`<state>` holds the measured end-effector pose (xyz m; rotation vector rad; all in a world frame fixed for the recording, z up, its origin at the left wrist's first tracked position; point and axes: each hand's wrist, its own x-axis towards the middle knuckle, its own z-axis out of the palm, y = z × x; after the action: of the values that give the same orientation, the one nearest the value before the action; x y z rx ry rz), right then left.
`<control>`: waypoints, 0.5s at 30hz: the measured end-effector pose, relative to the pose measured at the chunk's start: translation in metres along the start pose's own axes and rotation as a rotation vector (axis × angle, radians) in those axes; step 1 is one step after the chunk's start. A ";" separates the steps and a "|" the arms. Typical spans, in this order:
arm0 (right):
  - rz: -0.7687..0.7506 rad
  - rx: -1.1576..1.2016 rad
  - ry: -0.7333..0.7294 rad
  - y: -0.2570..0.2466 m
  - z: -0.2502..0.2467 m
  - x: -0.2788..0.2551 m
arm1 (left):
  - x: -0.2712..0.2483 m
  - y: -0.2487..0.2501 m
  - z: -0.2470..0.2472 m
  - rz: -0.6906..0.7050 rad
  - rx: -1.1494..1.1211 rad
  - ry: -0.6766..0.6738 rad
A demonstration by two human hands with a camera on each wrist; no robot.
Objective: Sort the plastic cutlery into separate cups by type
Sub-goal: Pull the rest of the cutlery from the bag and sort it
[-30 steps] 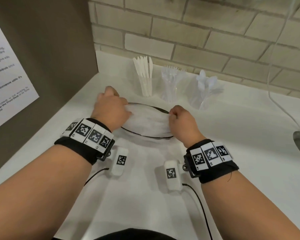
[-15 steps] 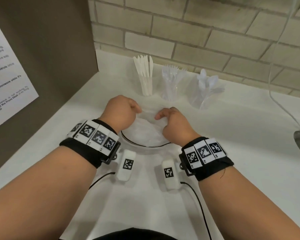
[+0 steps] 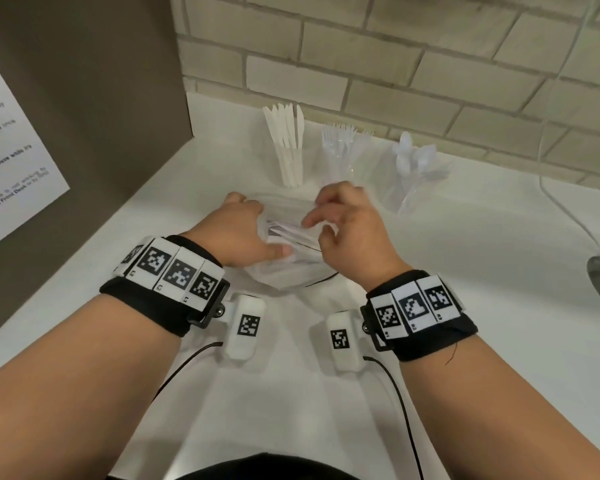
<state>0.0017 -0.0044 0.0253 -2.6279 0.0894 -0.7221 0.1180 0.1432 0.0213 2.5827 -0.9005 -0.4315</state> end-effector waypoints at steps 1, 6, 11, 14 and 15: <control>-0.032 -0.017 -0.096 -0.003 0.004 0.001 | 0.003 0.003 0.001 -0.006 -0.006 0.101; 0.219 -0.599 -0.597 0.010 0.010 0.004 | 0.000 0.005 0.013 0.118 -0.066 0.201; 0.296 -0.576 -0.635 0.013 0.011 0.009 | -0.002 -0.004 0.019 -0.023 0.148 -0.012; 0.257 -0.461 -0.558 0.009 0.011 0.011 | 0.002 -0.013 0.019 0.040 0.025 0.014; 0.231 -0.430 -0.535 0.007 0.012 0.011 | 0.002 -0.014 0.020 0.073 -0.023 0.059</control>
<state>0.0175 -0.0086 0.0186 -3.0466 0.4217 0.1063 0.1195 0.1475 -0.0029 2.5184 -0.9603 -0.3412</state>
